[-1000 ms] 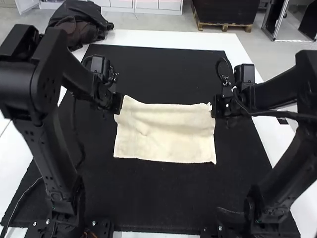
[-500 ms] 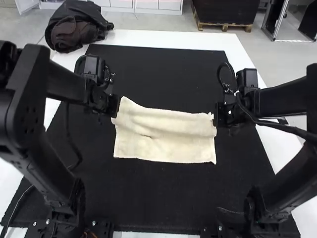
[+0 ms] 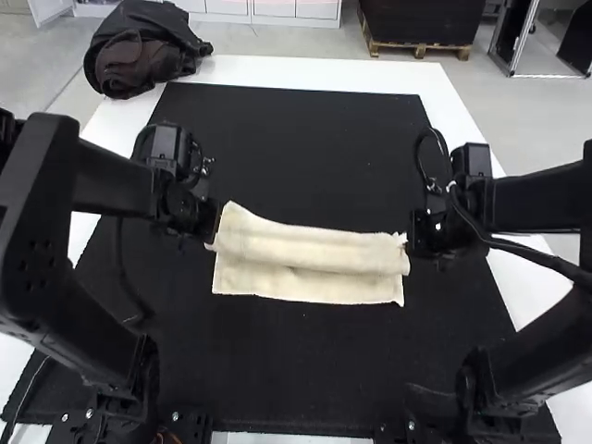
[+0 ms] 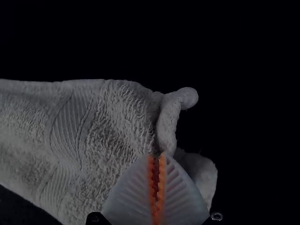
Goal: Fold the towel.
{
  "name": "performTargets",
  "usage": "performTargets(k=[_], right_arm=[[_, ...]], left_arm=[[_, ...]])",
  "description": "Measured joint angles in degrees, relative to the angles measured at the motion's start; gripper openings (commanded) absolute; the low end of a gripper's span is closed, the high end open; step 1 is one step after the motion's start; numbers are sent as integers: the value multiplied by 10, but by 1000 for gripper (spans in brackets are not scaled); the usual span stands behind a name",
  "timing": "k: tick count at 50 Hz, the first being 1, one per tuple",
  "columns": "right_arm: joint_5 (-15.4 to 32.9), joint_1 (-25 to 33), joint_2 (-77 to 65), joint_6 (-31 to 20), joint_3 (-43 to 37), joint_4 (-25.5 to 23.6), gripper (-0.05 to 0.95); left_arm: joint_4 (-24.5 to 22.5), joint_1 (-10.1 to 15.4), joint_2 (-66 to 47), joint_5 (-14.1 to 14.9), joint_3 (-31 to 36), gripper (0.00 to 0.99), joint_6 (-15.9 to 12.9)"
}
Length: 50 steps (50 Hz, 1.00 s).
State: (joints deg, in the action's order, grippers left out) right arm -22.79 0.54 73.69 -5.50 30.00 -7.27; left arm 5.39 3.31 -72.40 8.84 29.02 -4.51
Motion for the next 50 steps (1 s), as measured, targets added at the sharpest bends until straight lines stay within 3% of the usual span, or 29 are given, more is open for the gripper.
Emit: performTargets(k=[19, 41, 50], right_arm=[[-22, 26, 0, -37, -37, -11, -23], [-25, 25, 0, -45, -47, -5, -16], [-22, 25, 0, -48, -52, 5, 211]], left_arm=[[6, 0, 29, 9, -30, 23, -11], [-2, 0, 79, 7, -86, 25, -25], [-19, 0, 97, 0, -94, 105, -36]])
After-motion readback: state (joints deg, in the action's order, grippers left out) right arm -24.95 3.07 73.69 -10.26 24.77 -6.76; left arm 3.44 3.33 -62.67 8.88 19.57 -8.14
